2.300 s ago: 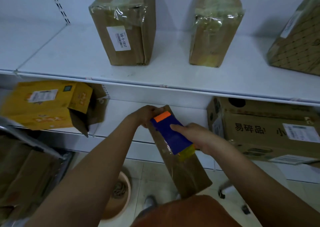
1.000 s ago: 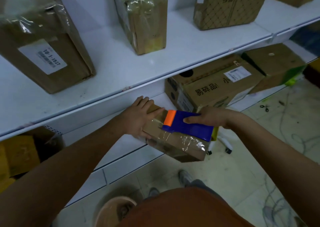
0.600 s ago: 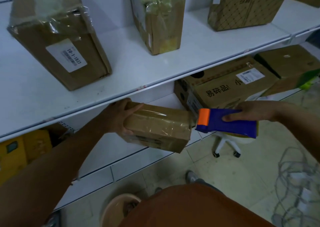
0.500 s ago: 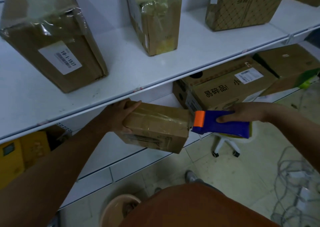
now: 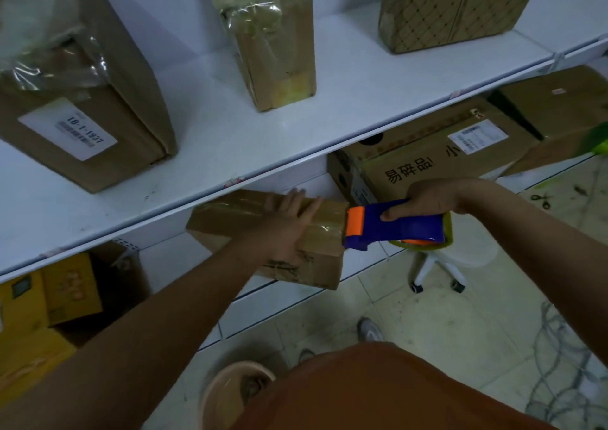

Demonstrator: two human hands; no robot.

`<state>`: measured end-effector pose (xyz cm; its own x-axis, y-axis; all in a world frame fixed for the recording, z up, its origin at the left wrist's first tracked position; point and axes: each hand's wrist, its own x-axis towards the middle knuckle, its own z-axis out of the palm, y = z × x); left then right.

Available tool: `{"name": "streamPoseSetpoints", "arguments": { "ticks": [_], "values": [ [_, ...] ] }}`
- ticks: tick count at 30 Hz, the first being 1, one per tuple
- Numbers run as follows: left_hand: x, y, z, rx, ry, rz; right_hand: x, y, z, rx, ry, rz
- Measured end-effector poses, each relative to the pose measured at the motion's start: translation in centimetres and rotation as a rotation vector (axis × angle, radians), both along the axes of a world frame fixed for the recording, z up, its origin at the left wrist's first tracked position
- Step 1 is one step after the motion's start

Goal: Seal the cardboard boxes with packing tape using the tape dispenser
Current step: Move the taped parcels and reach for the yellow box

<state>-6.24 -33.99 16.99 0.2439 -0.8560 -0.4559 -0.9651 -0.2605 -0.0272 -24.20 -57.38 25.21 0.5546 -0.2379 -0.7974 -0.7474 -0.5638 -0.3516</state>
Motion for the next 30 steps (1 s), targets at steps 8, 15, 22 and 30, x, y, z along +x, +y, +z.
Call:
{"name": "streamPoseSetpoints", "arguments": {
  "ticks": [8, 15, 22, 30],
  "values": [
    [1.2, -1.9, -0.6, -0.158, 0.065, -0.019, -3.9, -1.7, -2.0, 0.059, -0.084, -0.055],
    [1.6, -2.8, -1.4, -0.180, 0.073, -0.008, -4.2, -2.6, -3.6, 0.010, -0.021, -0.052],
    [1.1, -1.6, -1.9, -0.208, 0.062, 0.008, -2.3, 2.1, -11.9, -0.402, 0.174, 0.290],
    [-0.1, -3.0, -0.5, -0.072, 0.001, -0.045, -2.6, 4.2, -16.3, -0.258, -0.062, -0.118]
  ]
}}
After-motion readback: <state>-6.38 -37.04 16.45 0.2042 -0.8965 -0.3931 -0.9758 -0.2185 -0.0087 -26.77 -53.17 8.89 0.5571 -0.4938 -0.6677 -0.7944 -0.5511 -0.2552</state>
